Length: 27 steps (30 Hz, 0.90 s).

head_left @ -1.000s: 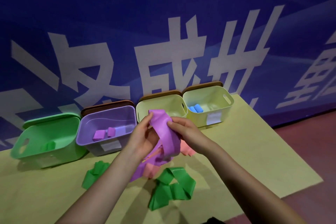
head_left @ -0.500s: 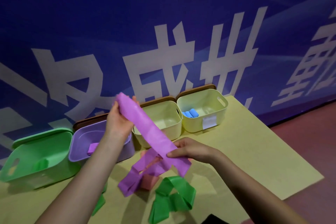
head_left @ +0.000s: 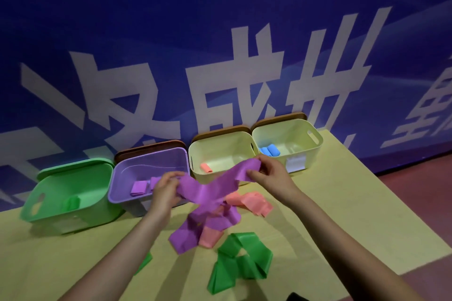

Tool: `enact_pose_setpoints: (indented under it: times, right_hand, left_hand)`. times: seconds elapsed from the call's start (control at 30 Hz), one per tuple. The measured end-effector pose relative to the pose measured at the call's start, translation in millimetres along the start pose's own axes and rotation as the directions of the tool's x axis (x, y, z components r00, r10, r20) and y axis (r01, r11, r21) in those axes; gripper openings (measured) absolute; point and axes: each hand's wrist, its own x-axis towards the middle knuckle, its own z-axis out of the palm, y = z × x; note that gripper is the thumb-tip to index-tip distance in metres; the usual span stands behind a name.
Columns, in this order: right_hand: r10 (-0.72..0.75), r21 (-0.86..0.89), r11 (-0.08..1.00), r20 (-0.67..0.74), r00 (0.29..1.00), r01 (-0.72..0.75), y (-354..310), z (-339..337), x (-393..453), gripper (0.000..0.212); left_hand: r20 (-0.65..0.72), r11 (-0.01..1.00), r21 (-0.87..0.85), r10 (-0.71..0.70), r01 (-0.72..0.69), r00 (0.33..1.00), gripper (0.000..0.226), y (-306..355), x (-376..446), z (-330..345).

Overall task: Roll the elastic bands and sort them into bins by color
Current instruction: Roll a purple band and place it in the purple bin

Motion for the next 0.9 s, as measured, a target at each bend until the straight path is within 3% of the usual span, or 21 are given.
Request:
enact_pose_setpoints:
  times: [0.1, 0.17, 0.27, 0.4, 0.6, 0.73, 0.83, 0.9]
  right_hand:
    - [-0.109, -0.255, 0.952, 0.231, 0.967, 0.168, -33, 0, 7, 0.013]
    - [-0.151, -0.44, 0.842, 0.366, 0.918, 0.314, -48, 2, 12, 0.01]
    - [-0.162, -0.536, 0.737, 0.45, 0.878, 0.411, -63, 8, 16, 0.019]
    - [-0.198, -0.539, 0.747, 0.379, 0.904, 0.39, -71, 8, 16, 0.02]
    - [-0.222, -0.519, 0.787, 0.267, 0.938, 0.334, -66, -1, 13, 0.021]
    - [-0.271, -0.269, 0.926, 0.009, 0.963, 0.263, -64, -2, 10, 0.019]
    - [-0.264, -0.107, 0.96, -0.034, 0.964, 0.259, -69, -3, 7, 0.017]
    - [-0.232, 0.004, 0.973, -0.029, 0.972, 0.232, -72, -3, 6, 0.016]
  left_hand:
    - [0.144, 0.943, 0.301, 0.101, -0.14, 0.985, 0.021, -11, -18, 16]
    - [0.213, 0.933, 0.267, 0.188, -0.242, 0.959, 0.022, -6, -28, 27]
    - [0.322, 0.923, 0.179, 0.274, -0.342, 0.906, 0.025, 7, -40, 41]
    - [0.393, 0.927, 0.091, 0.301, -0.363, 0.869, 0.023, 15, -49, 51]
    - [0.403, 0.892, 0.134, 0.349, -0.432, 0.846, 0.012, 18, -45, 52]
    - [0.408, 0.886, 0.138, 0.357, -0.443, 0.84, 0.014, 20, -51, 55]
    - [0.349, 0.921, 0.005, 0.363, -0.389, 0.864, 0.004, 26, -51, 57]
    - [0.31, 0.912, -0.023, 0.396, -0.41, 0.864, 0.013, 31, -50, 58]
